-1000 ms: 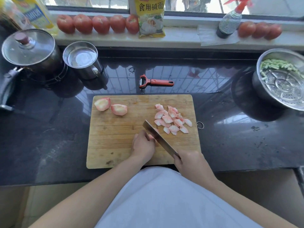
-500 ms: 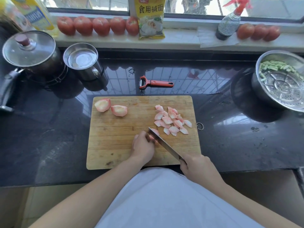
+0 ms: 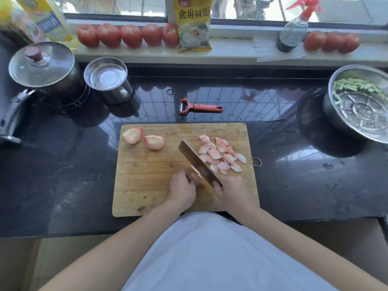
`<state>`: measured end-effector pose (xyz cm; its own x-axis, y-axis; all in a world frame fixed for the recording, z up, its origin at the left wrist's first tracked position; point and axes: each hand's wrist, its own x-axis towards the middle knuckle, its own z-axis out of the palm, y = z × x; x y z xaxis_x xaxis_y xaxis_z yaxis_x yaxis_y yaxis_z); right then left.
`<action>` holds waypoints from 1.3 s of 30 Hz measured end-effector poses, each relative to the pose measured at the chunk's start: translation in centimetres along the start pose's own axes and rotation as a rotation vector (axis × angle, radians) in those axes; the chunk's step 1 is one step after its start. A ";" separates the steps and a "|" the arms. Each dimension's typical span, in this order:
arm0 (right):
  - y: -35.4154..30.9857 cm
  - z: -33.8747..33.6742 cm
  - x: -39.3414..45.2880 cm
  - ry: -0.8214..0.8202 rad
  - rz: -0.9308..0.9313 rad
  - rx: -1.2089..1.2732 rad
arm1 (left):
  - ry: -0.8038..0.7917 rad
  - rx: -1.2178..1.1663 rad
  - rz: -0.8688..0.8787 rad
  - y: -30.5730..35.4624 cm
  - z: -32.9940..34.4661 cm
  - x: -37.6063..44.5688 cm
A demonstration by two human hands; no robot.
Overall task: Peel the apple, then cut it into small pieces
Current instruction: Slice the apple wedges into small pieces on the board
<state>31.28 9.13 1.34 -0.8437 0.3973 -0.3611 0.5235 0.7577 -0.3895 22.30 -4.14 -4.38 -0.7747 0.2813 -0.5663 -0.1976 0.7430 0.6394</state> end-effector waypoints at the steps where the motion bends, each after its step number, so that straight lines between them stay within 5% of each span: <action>1: 0.5 -0.2 -0.8 0.003 0.022 0.025 | 0.003 0.011 -0.004 -0.1 0.0 0.0; 24: 0.9 -0.2 -3.2 -0.187 0.010 -0.225 | 0.014 -0.005 0.051 -0.4 0.5 0.4; 33: -0.7 0.2 -0.1 -0.003 0.006 -0.017 | 0.038 -0.001 0.066 -0.7 0.2 0.3; 39: 1.7 -0.4 -3.8 -0.073 -0.038 -0.033 | 0.023 0.014 0.063 -1.0 -0.1 0.4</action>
<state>35.32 9.10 2.37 -0.8514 0.3299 -0.4078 0.4859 0.7889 -0.3761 22.18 -4.81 -5.21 -0.7988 0.3143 -0.5129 -0.1394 0.7327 0.6661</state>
